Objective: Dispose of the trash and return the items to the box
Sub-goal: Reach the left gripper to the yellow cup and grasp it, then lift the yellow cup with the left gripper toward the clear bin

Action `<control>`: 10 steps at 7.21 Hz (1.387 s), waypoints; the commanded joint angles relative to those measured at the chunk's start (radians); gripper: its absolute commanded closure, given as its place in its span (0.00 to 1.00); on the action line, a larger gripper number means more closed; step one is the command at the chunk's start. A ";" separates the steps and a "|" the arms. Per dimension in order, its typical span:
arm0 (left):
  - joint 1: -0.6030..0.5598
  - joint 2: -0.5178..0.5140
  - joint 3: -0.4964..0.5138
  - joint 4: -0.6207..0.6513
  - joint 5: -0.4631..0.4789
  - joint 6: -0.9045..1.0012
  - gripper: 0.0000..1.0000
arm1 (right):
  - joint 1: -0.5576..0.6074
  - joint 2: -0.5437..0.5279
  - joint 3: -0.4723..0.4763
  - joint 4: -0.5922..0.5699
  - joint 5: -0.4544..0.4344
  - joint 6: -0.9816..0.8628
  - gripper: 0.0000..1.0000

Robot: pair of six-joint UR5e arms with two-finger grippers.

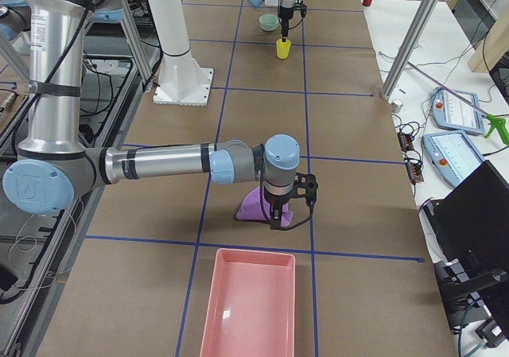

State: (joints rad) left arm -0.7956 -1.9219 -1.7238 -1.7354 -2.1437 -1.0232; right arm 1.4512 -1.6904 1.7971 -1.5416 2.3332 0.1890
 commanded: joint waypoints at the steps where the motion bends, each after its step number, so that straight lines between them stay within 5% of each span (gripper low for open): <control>1: 0.003 -0.009 0.018 -0.003 0.008 -0.008 0.68 | 0.000 0.000 0.001 0.000 0.000 0.001 0.00; 3: 0.007 -0.015 0.030 -0.004 0.007 -0.009 0.99 | 0.000 0.000 0.001 0.000 0.002 0.001 0.00; 5: 0.000 -0.025 0.001 0.002 -0.010 -0.009 1.00 | -0.002 0.000 0.002 0.000 0.002 0.001 0.00; 7: -0.176 0.000 -0.051 0.007 -0.182 0.044 1.00 | -0.002 0.006 0.005 0.000 0.002 0.006 0.00; 8: -0.297 0.054 -0.059 0.008 -0.264 0.192 1.00 | -0.035 0.015 0.005 0.000 0.002 0.038 0.00; 10: -0.504 0.218 -0.016 0.014 -0.275 0.637 1.00 | -0.118 0.034 0.005 0.149 0.006 0.287 0.00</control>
State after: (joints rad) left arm -1.1624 -1.7984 -1.7687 -1.7261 -2.4014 -0.6610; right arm 1.3863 -1.6635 1.8037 -1.4888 2.3391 0.3302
